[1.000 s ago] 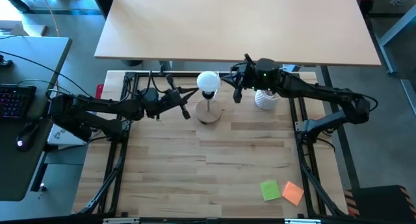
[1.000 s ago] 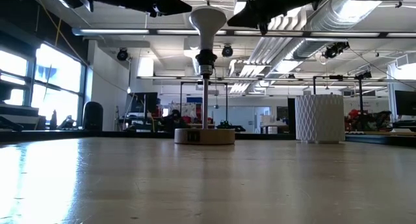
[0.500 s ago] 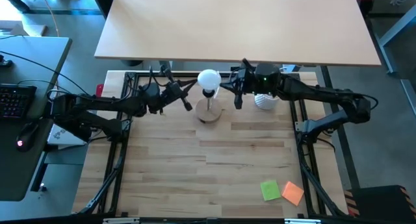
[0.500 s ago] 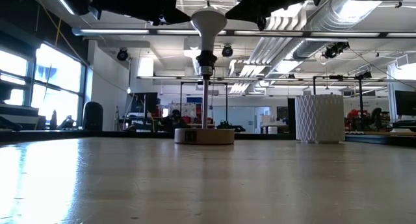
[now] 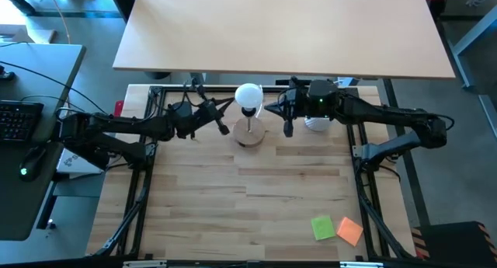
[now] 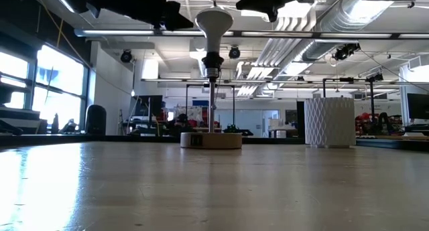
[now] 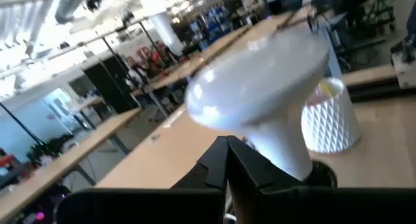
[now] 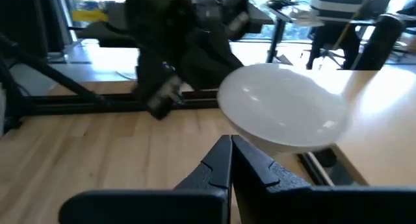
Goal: Screw lightbulb
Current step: Insert the lightbulb into the lamp
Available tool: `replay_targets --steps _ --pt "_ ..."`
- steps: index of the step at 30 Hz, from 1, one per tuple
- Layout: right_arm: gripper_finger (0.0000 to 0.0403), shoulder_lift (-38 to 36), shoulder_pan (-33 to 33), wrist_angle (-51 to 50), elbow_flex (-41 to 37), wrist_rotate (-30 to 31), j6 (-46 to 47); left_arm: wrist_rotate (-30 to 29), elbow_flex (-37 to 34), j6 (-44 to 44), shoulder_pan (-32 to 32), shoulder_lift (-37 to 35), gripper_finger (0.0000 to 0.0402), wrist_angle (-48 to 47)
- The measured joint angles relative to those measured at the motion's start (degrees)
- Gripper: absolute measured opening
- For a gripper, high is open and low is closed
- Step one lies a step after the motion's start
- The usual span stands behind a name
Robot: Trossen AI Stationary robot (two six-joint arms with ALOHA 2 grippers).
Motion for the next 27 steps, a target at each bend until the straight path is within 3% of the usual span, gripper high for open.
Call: replay_targets --steps 7,10,15,27 --pt "0.0 -0.2 -4.3 -0.4 0.0 2.4 -0.3 -1.0 0.0 -0.4 -3.8 -2.5 0.0 0.7" --pt "0.0 0.4 -6.9 0.8 0.0 2.3 0.8 1.2 0.0 -1.5 -4.6 -2.4 0.0 2.1" --pt "0.0 3.0 -9.9 4.1 0.0 -3.0 3.2 4.7 0.0 -3.6 -3.9 -1.9 0.0 2.7" --pt "0.0 3.3 -6.9 4.8 0.0 -4.7 3.1 4.6 0.1 -3.8 0.0 1.1 0.0 3.9"
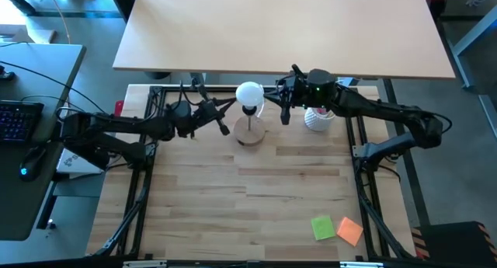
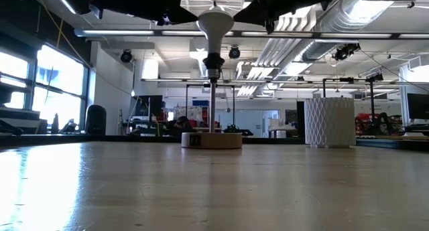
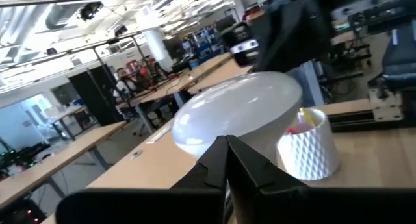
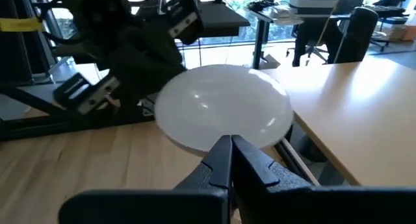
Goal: Screw lightbulb
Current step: Insert the lightbulb into the lamp
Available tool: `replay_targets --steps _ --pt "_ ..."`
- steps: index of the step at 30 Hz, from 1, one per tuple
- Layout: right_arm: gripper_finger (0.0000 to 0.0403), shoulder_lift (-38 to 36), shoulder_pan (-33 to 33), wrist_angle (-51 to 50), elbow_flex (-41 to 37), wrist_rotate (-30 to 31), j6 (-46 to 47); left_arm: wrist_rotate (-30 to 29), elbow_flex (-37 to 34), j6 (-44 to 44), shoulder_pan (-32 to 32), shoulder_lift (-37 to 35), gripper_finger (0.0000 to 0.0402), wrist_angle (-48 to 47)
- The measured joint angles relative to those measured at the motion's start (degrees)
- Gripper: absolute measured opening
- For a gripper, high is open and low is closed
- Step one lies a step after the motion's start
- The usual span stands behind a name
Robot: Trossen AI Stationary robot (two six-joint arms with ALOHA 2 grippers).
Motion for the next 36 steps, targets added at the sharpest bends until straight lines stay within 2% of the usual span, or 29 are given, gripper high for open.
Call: replay_targets --steps 6,12,16,19,22,27,32,36 --pt "0.0 0.0 2.4 0.0 0.0 -0.5 0.0 1.0 0.0 -0.5 2.1 0.8 0.0 1.1" --pt "0.0 0.2 5.1 0.4 0.0 -2.0 0.0 6.4 -0.1 -2.9 4.4 1.8 0.0 0.0" --pt "0.0 -0.4 6.2 0.4 0.0 -3.4 -1.5 4.8 -0.1 -2.2 5.0 1.8 0.0 -1.4" --pt "0.0 -1.8 6.1 -1.1 0.0 -1.8 -2.3 1.3 -0.1 -0.3 4.1 0.7 0.0 -3.7" --pt "0.0 -2.9 5.5 -2.6 0.0 3.6 -3.3 -1.4 -0.1 0.8 2.5 -1.2 0.0 -4.3" --pt "0.0 -2.3 2.3 -2.4 0.0 9.9 -3.3 -1.4 -0.1 1.1 -0.8 -2.5 0.0 -2.5" --pt "0.0 -0.2 -1.7 -1.5 0.0 9.5 -1.2 1.9 0.0 1.6 -2.3 -1.3 0.0 0.1" --pt "0.0 1.1 -3.1 1.3 0.0 4.0 0.2 2.0 0.0 1.7 -1.5 0.7 0.0 3.2"
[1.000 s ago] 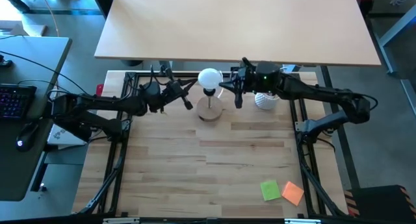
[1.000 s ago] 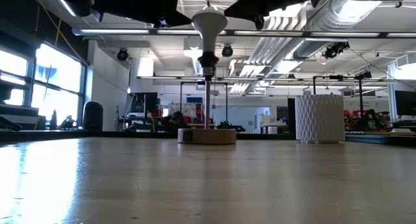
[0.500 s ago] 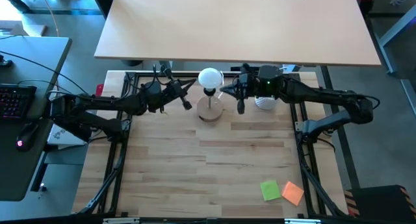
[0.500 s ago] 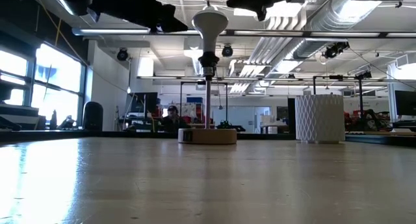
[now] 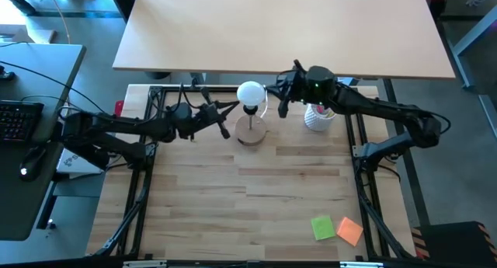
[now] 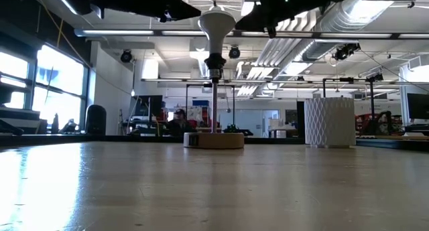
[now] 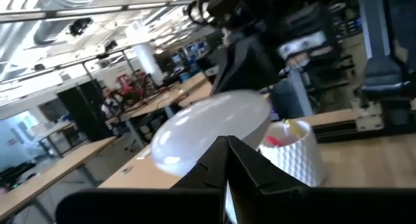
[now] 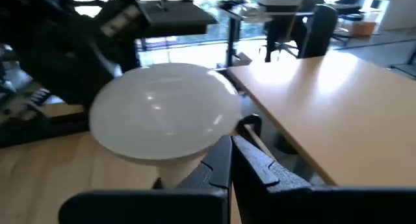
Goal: Screw lightbulb
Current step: Insert the lightbulb into the lamp
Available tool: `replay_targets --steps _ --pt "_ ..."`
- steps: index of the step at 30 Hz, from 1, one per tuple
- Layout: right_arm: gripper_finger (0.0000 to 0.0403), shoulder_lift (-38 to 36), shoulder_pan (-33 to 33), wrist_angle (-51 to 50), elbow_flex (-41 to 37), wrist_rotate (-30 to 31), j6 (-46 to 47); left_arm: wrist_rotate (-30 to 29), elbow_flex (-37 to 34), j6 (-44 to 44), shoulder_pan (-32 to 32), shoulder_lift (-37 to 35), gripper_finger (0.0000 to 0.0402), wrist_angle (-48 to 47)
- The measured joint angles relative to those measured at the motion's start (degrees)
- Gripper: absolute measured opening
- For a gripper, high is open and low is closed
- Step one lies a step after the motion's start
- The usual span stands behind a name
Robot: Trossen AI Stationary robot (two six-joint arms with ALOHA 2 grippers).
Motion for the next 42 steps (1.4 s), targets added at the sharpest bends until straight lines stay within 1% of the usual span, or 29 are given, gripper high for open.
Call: replay_targets --steps 3,15,21,25,27,29,32,36,39,42 --pt "0.0 0.1 0.3 0.1 0.0 -1.0 0.0 0.0 0.0 0.0 1.0 1.1 0.0 0.8" --pt "0.0 -0.1 3.4 -0.5 0.0 0.3 0.5 -0.4 0.0 -1.6 3.9 1.6 0.0 0.7" --pt "0.0 -0.1 4.9 -0.6 0.0 -3.2 2.0 0.3 0.0 -3.7 5.9 1.7 0.0 0.6" --pt "0.0 0.1 6.4 -0.2 0.0 -6.8 2.0 2.6 0.0 -4.6 6.7 2.2 0.0 0.9" --pt "0.0 0.2 7.3 -0.4 0.0 -6.8 1.5 4.2 0.0 -4.6 6.6 2.5 0.0 0.2" --pt "0.0 0.0 7.8 -1.3 0.0 -6.3 1.3 4.4 -0.1 -4.1 6.4 2.8 0.0 -1.1" --pt "0.0 -1.2 8.1 -2.6 0.0 -5.9 0.9 2.8 -0.1 -2.9 5.9 2.1 0.0 -1.5" --pt "0.0 -3.8 8.5 -5.6 0.0 -4.9 -0.7 -1.9 -0.1 -0.1 4.2 1.3 0.0 -3.1" --pt "0.0 -6.2 8.7 -9.1 0.0 -2.7 -1.8 -6.1 -0.1 2.0 2.6 -0.4 0.0 -4.1" --pt "0.0 -7.0 8.3 -10.9 0.0 1.0 -2.6 -7.5 -0.1 2.9 0.7 -1.9 0.0 -4.2"
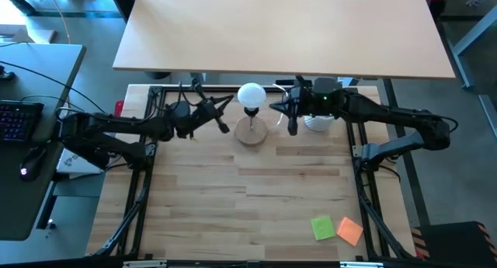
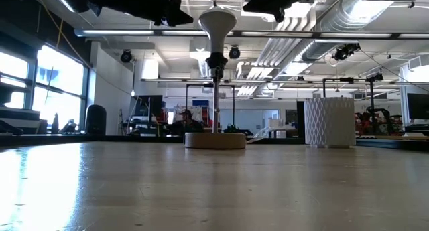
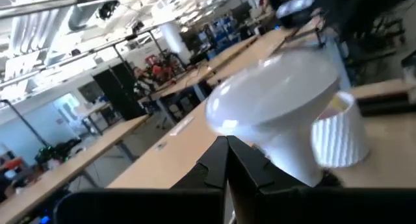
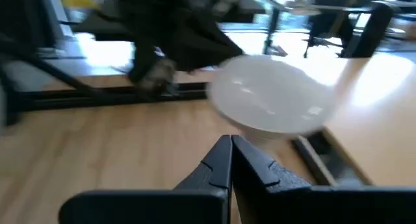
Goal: Screw lightbulb
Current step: Insert the lightbulb into the lamp
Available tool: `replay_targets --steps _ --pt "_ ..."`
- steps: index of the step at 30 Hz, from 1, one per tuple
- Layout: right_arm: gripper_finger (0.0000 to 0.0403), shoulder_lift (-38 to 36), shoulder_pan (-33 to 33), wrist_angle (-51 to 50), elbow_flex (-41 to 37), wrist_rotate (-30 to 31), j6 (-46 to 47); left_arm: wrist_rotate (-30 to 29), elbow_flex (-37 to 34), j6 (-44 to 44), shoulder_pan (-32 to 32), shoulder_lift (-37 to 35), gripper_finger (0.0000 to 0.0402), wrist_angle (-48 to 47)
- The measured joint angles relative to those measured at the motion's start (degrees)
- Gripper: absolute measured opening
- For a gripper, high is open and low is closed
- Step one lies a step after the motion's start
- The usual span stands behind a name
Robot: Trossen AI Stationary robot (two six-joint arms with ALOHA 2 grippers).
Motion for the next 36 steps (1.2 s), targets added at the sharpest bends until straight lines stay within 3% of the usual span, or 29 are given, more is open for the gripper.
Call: replay_targets --steps 6,13,36 --pt "0.0 1.8 -3.9 3.1 0.0 5.0 0.9 3.2 0.0 0.9 -2.2 0.0 0.0 3.2" --pt "0.0 5.5 -7.8 7.6 0.0 -1.5 3.9 5.4 0.0 0.1 -0.7 3.0 0.0 5.3" --pt "0.0 3.5 -3.0 5.1 0.0 -5.9 2.6 7.6 0.1 -3.6 4.0 4.9 0.0 5.7"
